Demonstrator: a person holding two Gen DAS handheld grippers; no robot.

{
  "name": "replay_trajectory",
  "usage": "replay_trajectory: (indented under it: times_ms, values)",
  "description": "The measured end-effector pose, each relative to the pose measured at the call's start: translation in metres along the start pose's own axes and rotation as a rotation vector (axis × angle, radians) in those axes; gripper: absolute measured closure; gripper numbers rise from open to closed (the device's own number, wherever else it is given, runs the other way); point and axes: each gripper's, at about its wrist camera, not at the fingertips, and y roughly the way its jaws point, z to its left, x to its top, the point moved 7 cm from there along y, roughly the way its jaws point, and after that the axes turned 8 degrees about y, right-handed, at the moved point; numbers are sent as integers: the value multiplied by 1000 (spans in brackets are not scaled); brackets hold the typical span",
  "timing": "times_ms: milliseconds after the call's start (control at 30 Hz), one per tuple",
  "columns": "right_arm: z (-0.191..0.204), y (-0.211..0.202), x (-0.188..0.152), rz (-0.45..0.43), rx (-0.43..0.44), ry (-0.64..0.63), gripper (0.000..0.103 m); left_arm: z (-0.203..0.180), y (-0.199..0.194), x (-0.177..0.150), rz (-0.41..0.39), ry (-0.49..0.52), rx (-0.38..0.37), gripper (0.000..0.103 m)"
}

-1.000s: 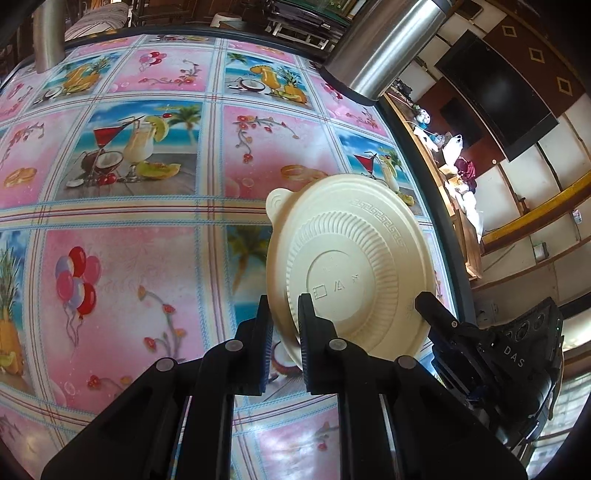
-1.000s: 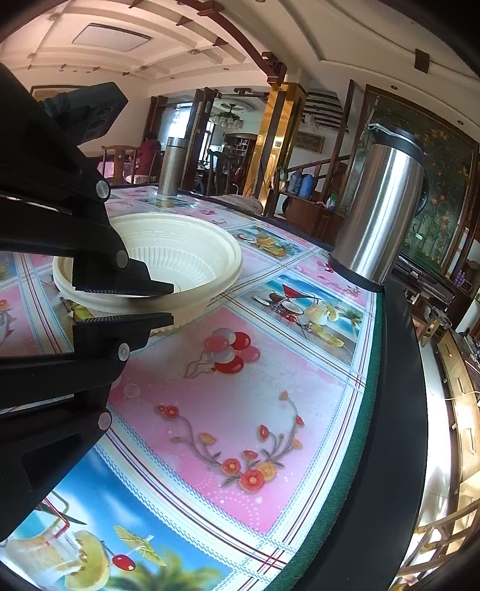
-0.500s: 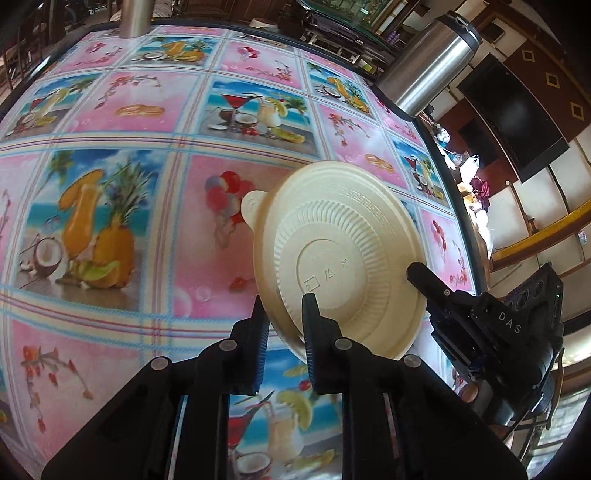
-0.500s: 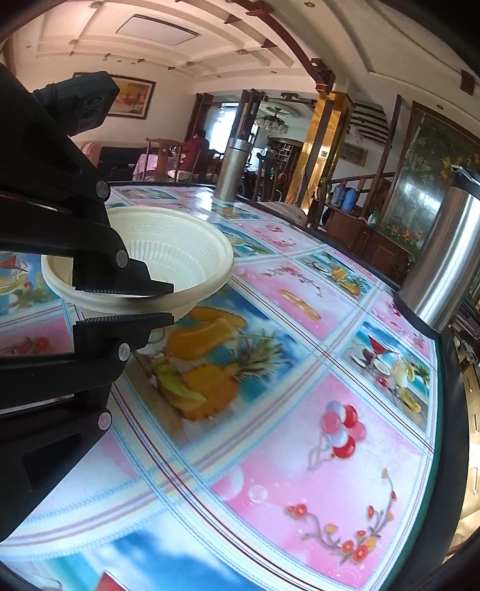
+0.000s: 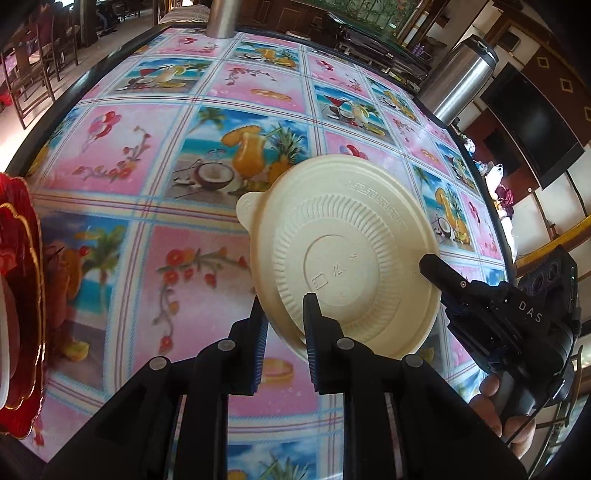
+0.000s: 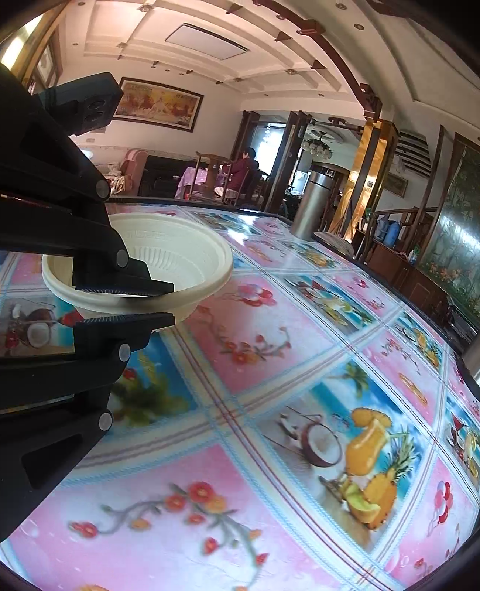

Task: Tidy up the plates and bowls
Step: 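Lift the beige bowl with both tools and carry it to the stack, then lower the beige bowl onto the white bowl and open both tools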

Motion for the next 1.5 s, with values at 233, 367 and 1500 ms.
replay_trajectory:
  times_ms: [233,367,1500]
  values:
    - [23,5,-43,71,0,14,93,28,-50,-18,-71,-19,-13,86]
    - [69,2,-64,80,31,-69,93,54,-100,-21,-170,-40,11,86]
    - [206,123,-206,304,49,-331,91,188,-164,-72,-220,-196,197,80]
